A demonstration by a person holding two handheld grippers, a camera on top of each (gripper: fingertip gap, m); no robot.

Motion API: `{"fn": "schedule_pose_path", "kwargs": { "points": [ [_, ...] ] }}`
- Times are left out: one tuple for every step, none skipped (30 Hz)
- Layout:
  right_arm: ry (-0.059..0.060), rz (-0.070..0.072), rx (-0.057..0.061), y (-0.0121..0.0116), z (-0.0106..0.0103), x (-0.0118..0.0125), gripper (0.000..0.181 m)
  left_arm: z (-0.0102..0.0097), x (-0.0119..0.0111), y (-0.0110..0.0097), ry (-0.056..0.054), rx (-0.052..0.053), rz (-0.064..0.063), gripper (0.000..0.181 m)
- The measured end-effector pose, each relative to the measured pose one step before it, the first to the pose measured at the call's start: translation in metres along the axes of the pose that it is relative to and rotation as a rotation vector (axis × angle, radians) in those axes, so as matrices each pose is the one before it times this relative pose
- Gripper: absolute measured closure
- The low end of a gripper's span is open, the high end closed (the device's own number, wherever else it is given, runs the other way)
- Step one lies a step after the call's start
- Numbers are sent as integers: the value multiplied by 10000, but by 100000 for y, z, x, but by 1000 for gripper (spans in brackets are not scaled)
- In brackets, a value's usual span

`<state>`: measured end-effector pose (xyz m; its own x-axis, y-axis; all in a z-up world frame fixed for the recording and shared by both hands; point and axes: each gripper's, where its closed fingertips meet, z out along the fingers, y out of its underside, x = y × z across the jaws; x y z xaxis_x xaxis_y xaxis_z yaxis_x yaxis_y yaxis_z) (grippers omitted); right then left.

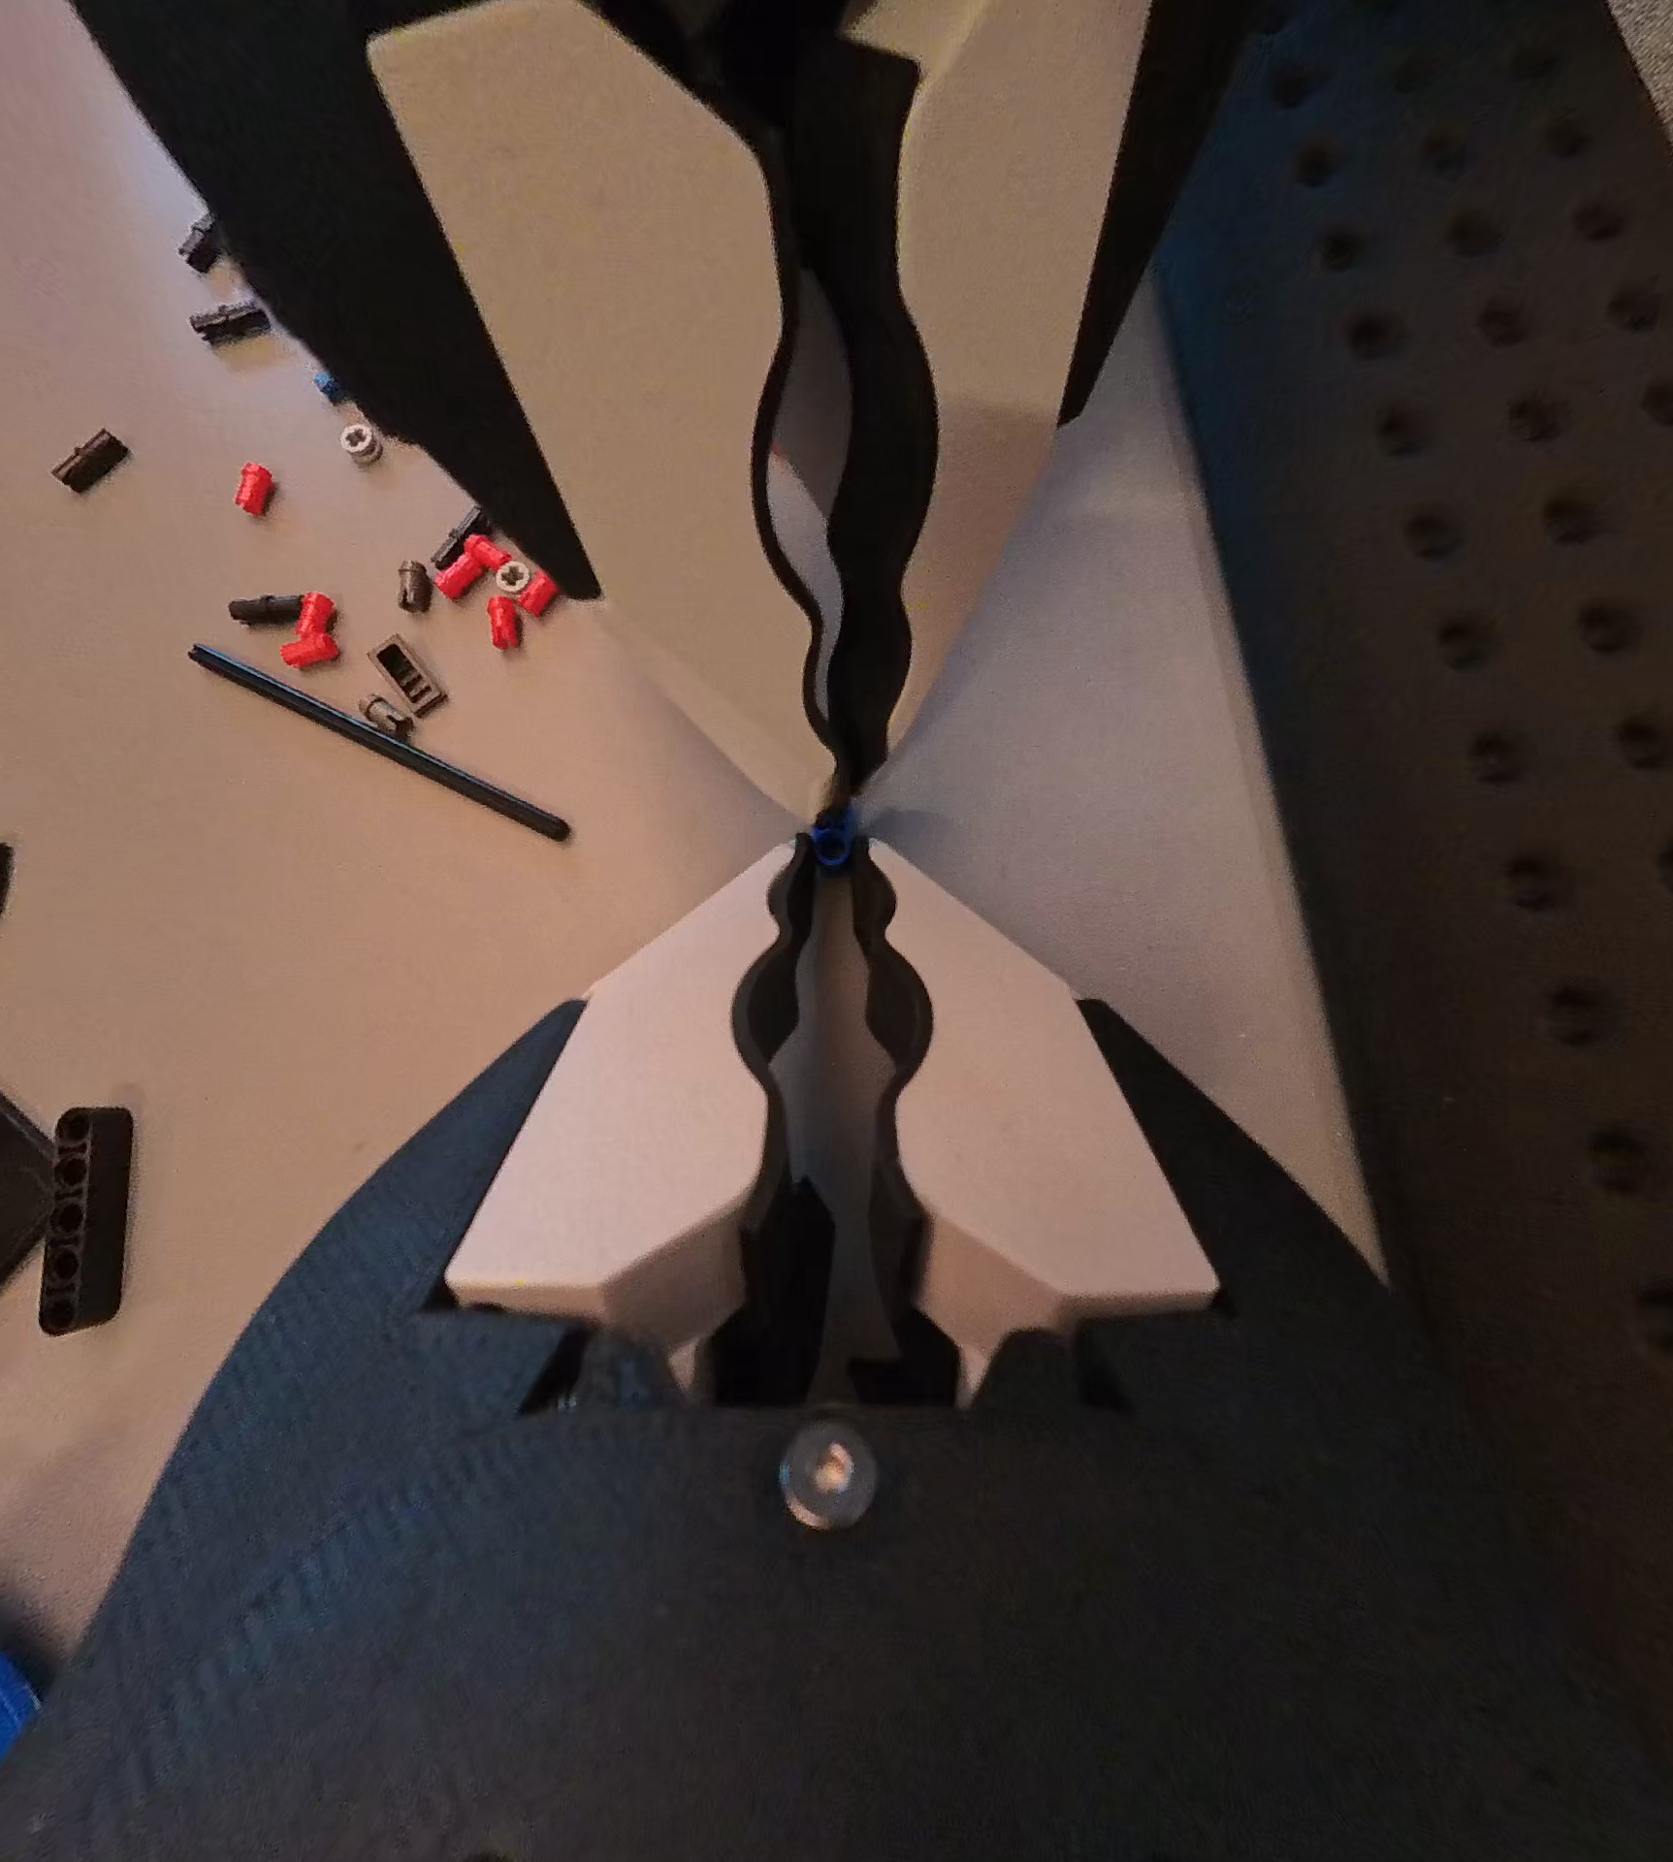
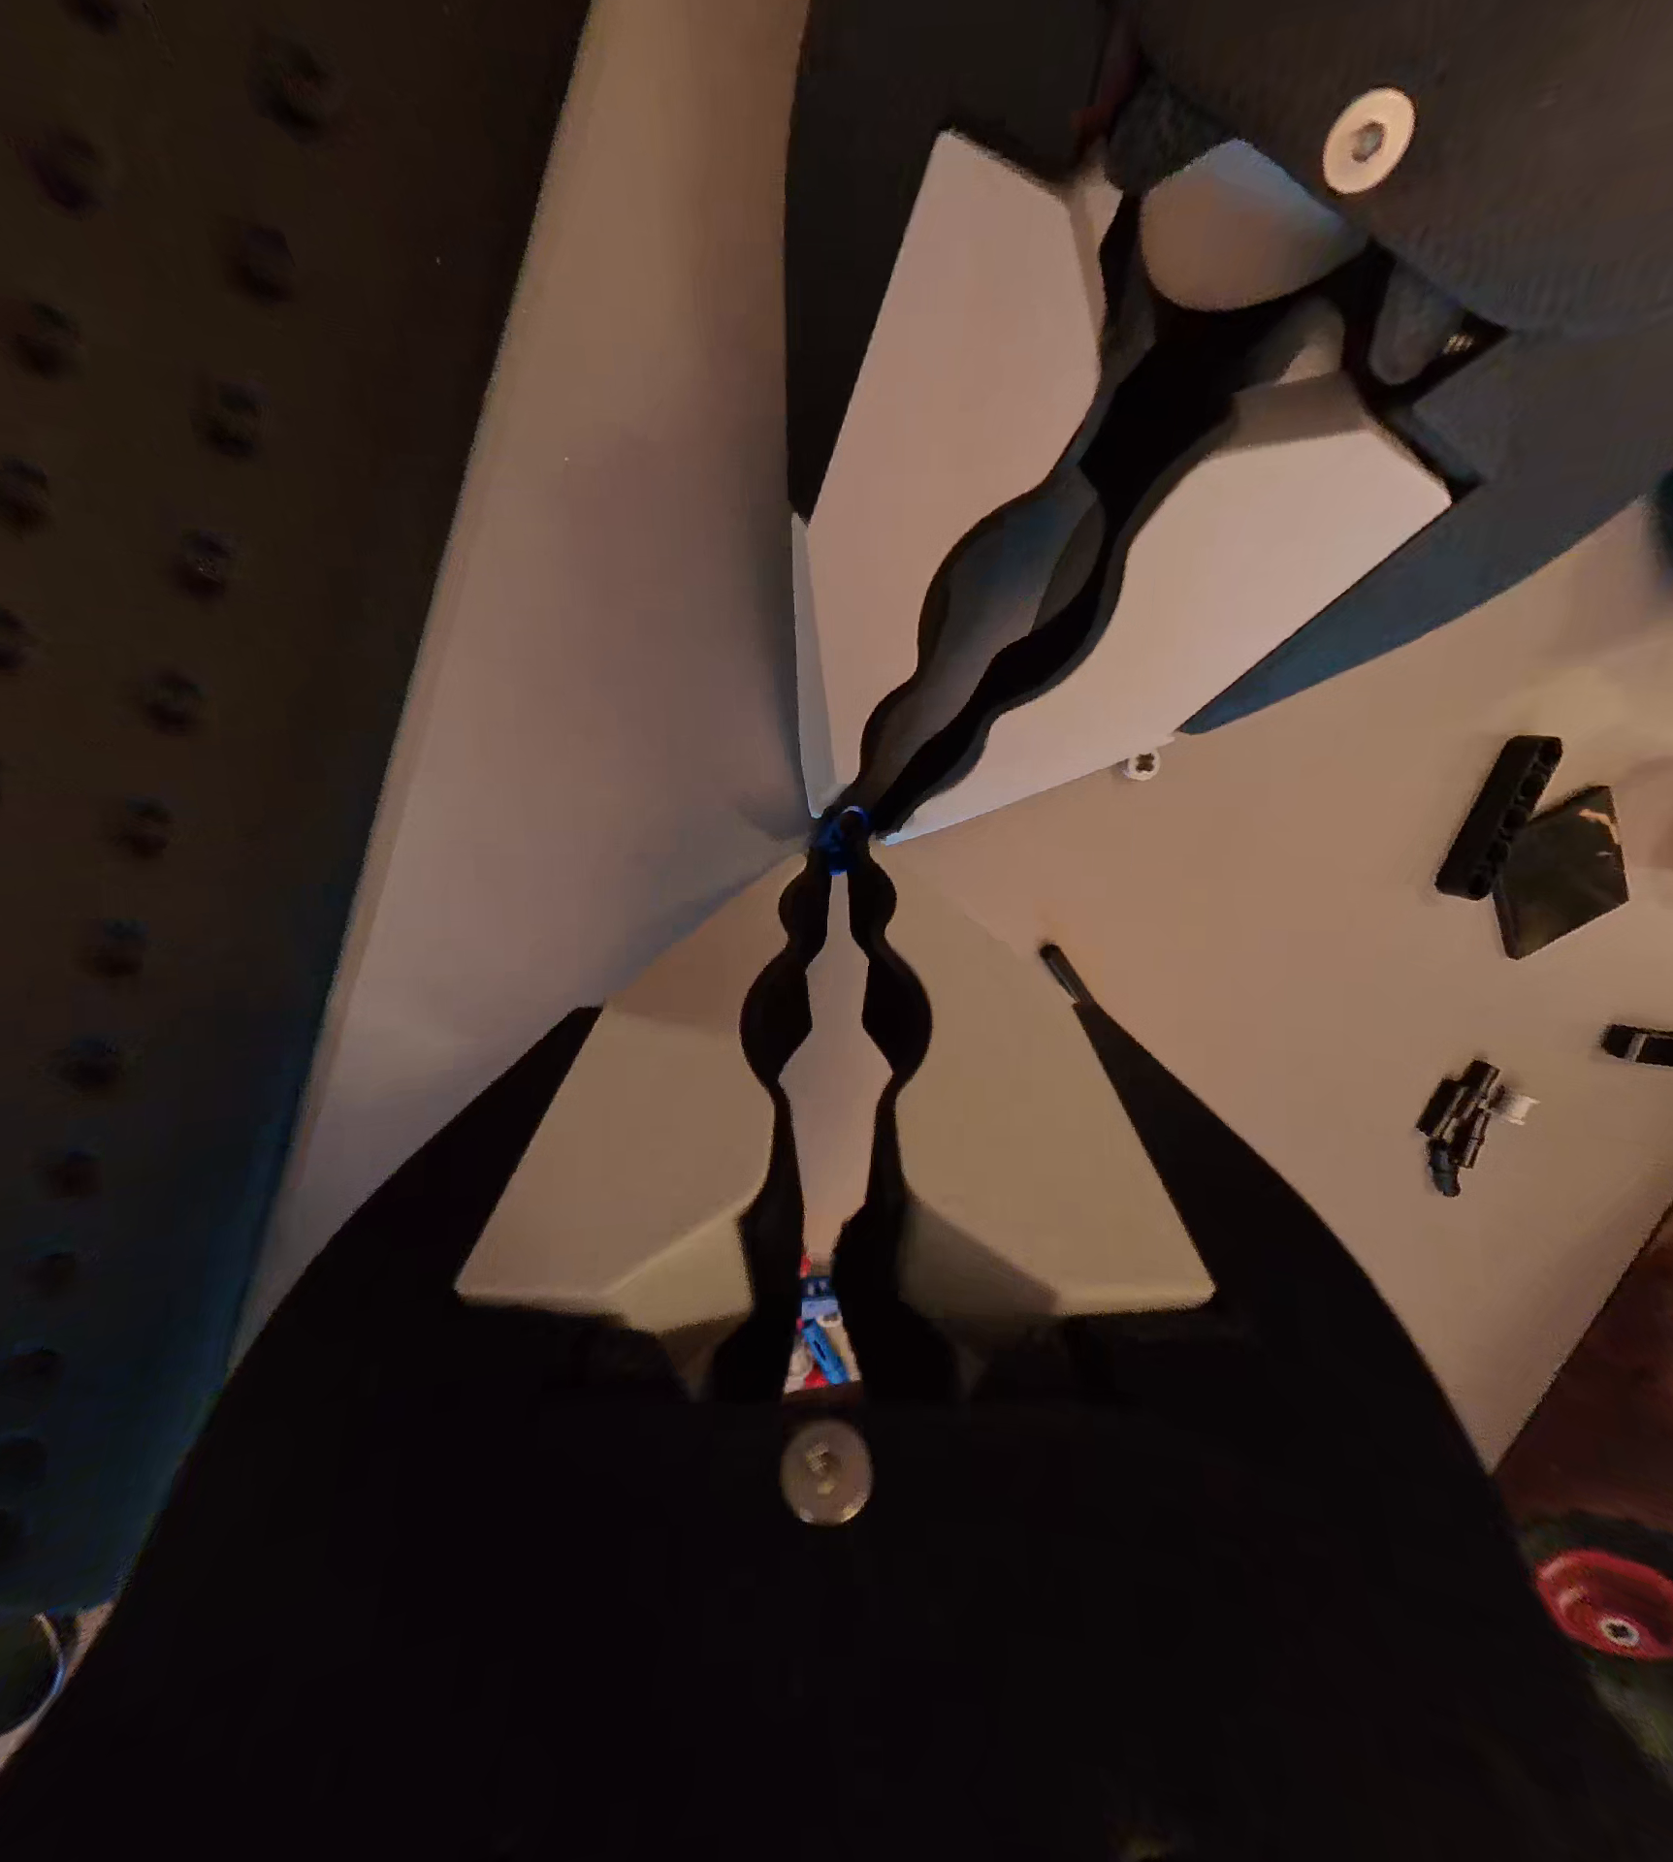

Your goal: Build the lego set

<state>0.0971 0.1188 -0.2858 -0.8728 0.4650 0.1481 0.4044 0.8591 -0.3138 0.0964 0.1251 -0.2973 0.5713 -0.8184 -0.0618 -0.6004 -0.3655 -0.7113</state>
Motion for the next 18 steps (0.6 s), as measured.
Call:
{"fn": "schedule_pose_path", "kwargs": {
  "points": [
    [-15, 103, 30, 16, 7, 7, 179, 18, -5, 12, 2, -1, 1, 176],
    [-40, 101, 55, 59, 22, 1, 180, 7, -3, 8, 6, 1, -4, 176],
    [-67, 74, 7, 291, 277, -51, 180, 37, -2, -5, -5, 14, 4, 175],
    [-38, 135, 210, 65, 15, -10, 179, 44, -14, -46, -35, 19, 3, 176],
    [26, 99, 175, -8, -6, 10, 179, -7, 1, 14, -22, -36, 27, 176],
    [44, 69, 52, -6, -2, 3, 179, -4, 3, 12, -16, -16, 11, 175],
    [38, 53, -4, -2, -1, 10, 179, -7, -2, -2, -5, -10, 20, 176],
    [2, 81, 5, 15, 2, 6, 179, -1, -5, 2, 2, -1, 12, 176],
    [-13, 84, 1, 8, -4, 1, 179, -4, -5, 3, 16, 5, -8, 176],
    [-2, 58, -5, 16, 1, 20, 179, -4, -18, -6, 26, 24, -26, 176],
    [5, 24, 16, 5, 4, 20, 179, -11, -5, -4, 29, 29, -35, 176],
    [55, -5, 23, -39, -5, 60, 179, -3, -4, -4, 11, 15, -28, 176],
    [85, 71, 6, -44, -16, 56, 179, -5, -6, -1, -31, -16, 2, 176],
    [158, 141, -48, 60, -41, 131, 177, -20, -25, 11, -57, -38, 24, 176],
    [369, 208, -81, 163, -137, 449, 165, -40, -34, 11, -45, -39, -41, 176],
    [256, 168, 18, 103, -239, 238, 159, -86, -46, -17, -55, -30, -93, 176],
    [104, 170, 313, -274, -350, -21, 161, -155, -52, -184, -50, 64, -70, 176],
    [154, 199, 343, -278, -357, 60, 162, -215, -209, -253, -100, 76, -93, 176]
  ]
}}
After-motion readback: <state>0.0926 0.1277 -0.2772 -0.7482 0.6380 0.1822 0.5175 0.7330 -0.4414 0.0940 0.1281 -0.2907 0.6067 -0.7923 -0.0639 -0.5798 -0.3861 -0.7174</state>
